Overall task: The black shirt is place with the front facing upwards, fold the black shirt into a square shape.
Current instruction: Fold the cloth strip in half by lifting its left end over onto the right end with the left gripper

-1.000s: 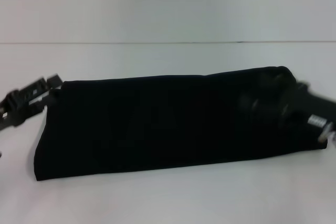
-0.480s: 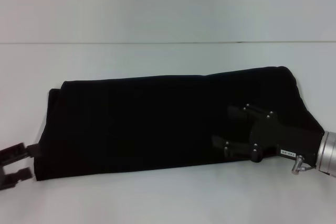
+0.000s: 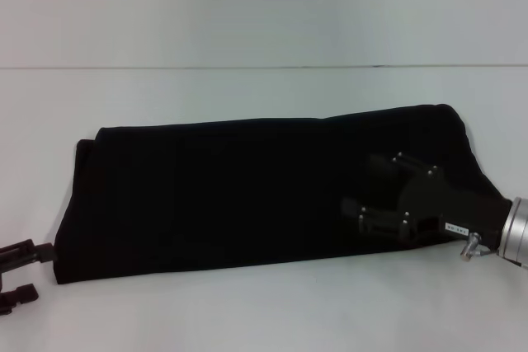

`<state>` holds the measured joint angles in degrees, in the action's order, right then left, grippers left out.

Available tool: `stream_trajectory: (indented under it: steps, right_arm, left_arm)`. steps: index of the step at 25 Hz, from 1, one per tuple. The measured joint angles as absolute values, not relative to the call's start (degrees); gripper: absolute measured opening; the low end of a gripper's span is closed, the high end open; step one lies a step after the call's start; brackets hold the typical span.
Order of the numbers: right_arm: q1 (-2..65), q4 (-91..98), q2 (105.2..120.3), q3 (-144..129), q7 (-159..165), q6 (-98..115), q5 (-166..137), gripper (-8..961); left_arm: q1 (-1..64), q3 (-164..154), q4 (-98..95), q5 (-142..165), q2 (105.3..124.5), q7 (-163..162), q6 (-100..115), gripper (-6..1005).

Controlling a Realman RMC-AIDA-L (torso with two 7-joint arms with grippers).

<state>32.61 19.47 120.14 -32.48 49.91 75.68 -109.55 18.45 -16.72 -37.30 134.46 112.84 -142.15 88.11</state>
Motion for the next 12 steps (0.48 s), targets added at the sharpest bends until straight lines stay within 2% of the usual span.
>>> stream_trajectory:
  steps: [12]
  right_arm:
    - [33.31, 19.25, 120.05, -32.54, 49.85, 75.30, -108.80, 900]
  left_arm:
    - [19.87, -17.27, -35.42, 134.57, 113.32, -143.28, 85.25, 887]
